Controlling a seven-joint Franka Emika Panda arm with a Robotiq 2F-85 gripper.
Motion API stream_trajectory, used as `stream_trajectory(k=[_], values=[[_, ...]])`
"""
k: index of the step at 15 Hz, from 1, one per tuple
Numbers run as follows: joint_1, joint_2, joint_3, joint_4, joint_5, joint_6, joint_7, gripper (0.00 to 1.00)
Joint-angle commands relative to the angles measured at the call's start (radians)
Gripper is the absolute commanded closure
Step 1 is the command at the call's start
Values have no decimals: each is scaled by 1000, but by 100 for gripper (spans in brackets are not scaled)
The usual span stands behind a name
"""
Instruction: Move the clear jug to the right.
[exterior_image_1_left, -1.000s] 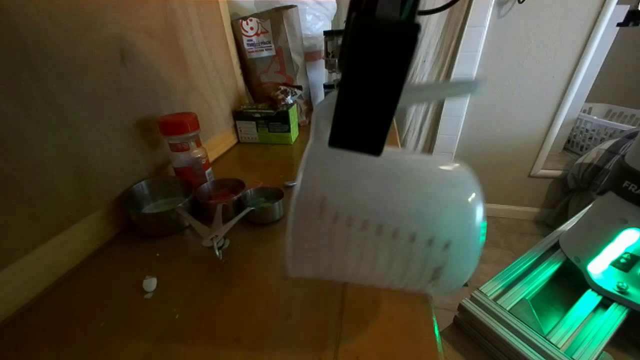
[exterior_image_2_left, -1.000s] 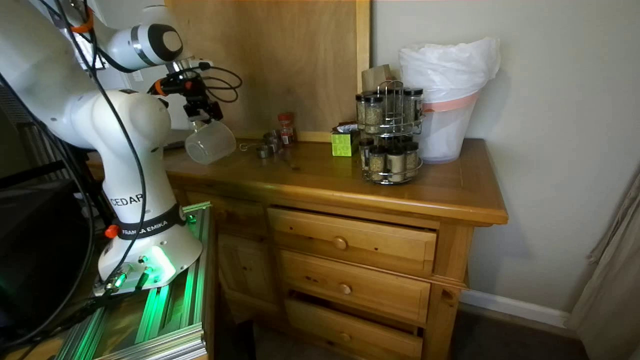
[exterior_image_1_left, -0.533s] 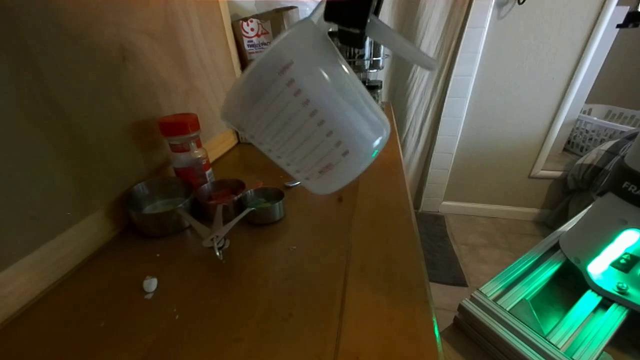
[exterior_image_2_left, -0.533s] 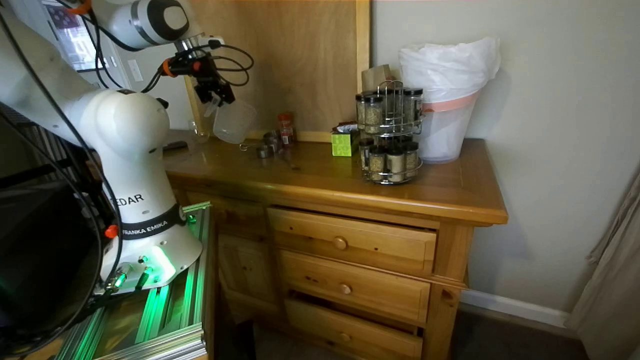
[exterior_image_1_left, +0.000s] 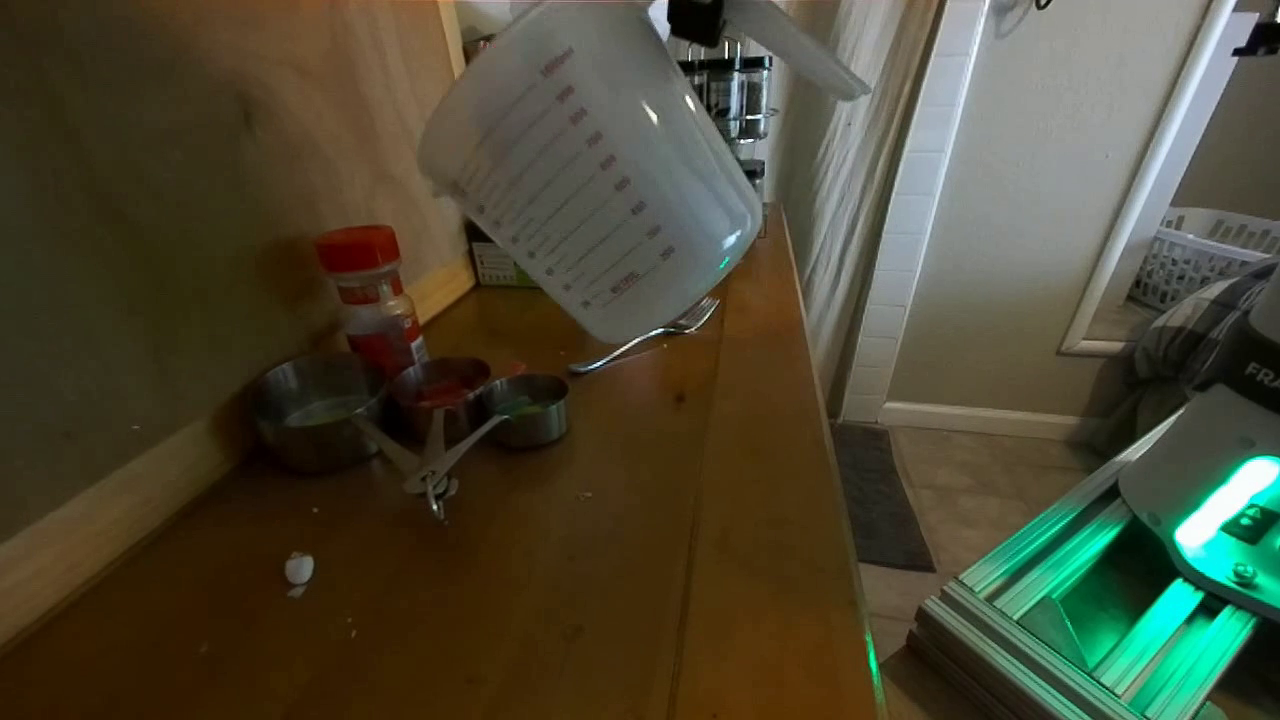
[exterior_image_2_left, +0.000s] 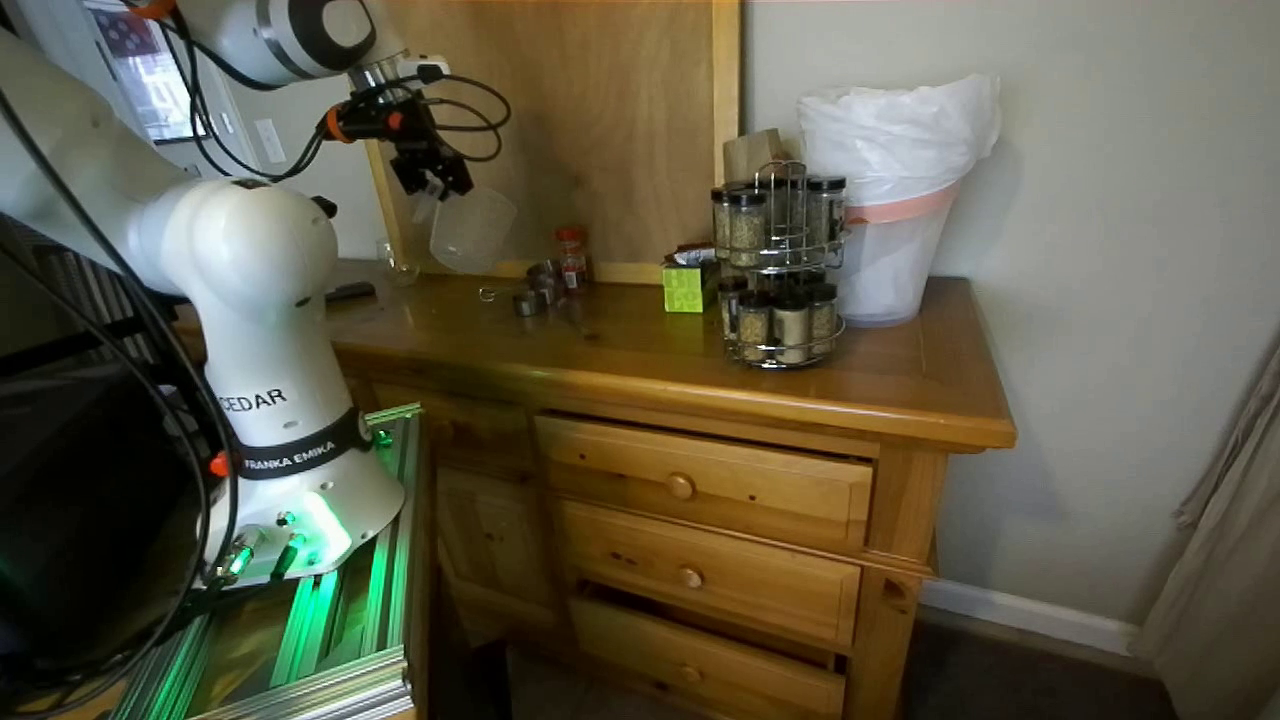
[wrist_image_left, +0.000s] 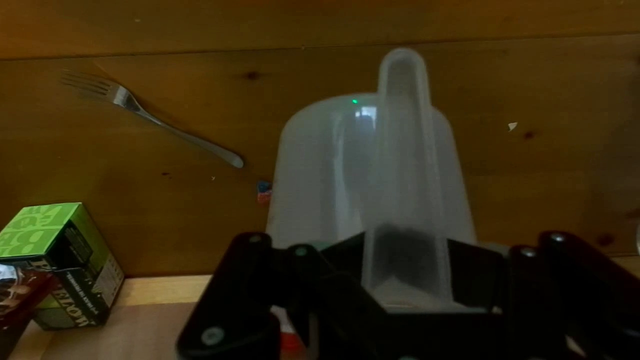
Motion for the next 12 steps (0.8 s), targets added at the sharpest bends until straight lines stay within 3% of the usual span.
stream_trajectory(k=[1,5,12], values=[[-15,-3,14,2,14,-4,-12,100],[-15,-3,14,2,14,-4,-13,100],[-79,-17,-4,1,-30,89,-71,100]])
